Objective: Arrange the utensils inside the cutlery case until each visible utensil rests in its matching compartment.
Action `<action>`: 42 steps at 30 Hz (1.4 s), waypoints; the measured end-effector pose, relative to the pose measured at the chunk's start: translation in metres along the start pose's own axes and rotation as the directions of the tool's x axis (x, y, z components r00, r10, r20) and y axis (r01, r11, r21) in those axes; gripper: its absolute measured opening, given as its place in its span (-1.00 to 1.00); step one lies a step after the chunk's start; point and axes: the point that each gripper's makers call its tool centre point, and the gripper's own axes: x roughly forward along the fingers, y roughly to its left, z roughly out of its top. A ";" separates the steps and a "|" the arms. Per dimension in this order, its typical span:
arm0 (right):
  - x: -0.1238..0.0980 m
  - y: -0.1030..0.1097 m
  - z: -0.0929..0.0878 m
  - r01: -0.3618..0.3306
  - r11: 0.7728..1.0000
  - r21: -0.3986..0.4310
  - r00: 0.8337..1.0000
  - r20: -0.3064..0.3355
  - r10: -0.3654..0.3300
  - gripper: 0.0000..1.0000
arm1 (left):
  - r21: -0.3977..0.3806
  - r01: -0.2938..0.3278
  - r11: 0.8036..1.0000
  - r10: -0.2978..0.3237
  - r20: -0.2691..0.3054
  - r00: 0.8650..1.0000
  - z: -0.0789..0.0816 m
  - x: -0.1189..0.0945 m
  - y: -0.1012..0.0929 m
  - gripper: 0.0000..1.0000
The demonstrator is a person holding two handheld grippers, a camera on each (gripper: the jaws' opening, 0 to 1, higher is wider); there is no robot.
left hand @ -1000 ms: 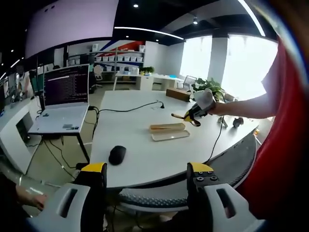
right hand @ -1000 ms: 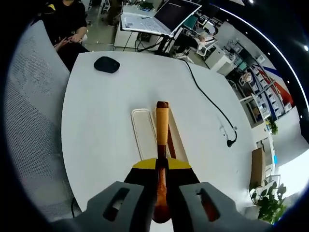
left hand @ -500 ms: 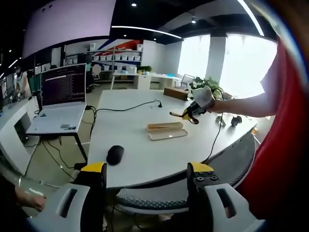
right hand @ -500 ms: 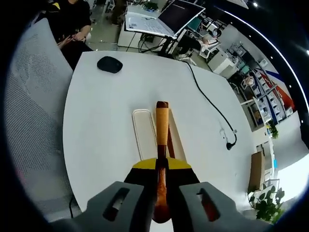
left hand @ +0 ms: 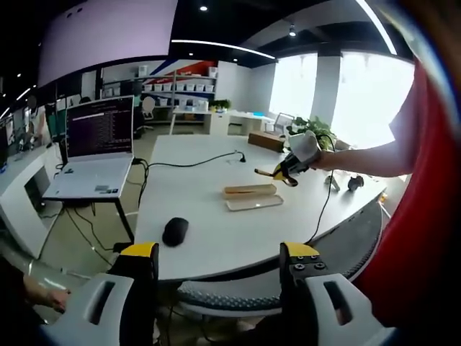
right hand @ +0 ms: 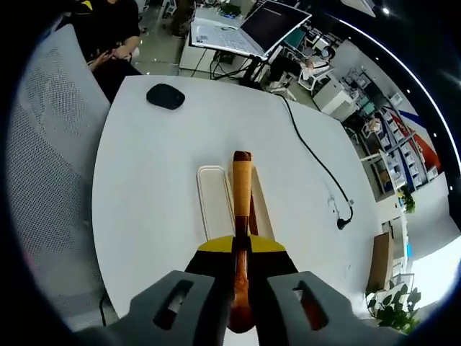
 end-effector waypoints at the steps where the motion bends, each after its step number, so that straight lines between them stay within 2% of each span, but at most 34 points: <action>1: 0.000 0.000 0.000 -0.002 1.000 -0.003 1.000 -0.001 0.002 -0.97 | 0.000 0.001 1.000 -0.001 -0.001 1.000 0.000 0.000 0.000 0.41; 10: -0.004 -0.007 -0.006 0.006 0.996 -0.085 0.999 -0.032 -0.009 -0.97 | 0.003 0.002 1.000 -0.002 -0.006 1.000 -0.003 0.001 -0.002 0.40; 29: 0.000 -0.018 -0.004 0.014 0.995 -0.097 0.999 -0.028 -0.017 -0.97 | -0.006 -0.011 1.000 0.011 -0.010 1.000 -0.010 -0.004 -0.004 0.40; 34: 0.001 -0.018 -0.007 0.009 0.994 -0.105 0.999 -0.038 -0.013 -0.97 | -0.010 -0.013 1.000 0.013 0.006 1.000 -0.007 -0.004 -0.005 0.40; 37: 0.001 -0.018 -0.008 0.006 0.995 -0.101 0.999 -0.042 -0.010 -0.97 | -0.016 -0.004 1.000 0.003 -0.016 1.000 -0.012 -0.003 -0.007 0.40; 39: 0.002 -0.019 -0.005 0.011 0.994 -0.108 0.999 -0.034 -0.015 -0.97 | 0.014 0.002 1.000 -0.002 -0.017 1.000 -0.010 -0.003 -0.009 0.40; 42: 0.003 -0.020 -0.005 0.009 0.994 -0.107 0.999 -0.034 -0.012 -0.97 | -0.005 -0.004 1.000 0.004 -0.005 1.000 -0.007 -0.003 -0.006 0.40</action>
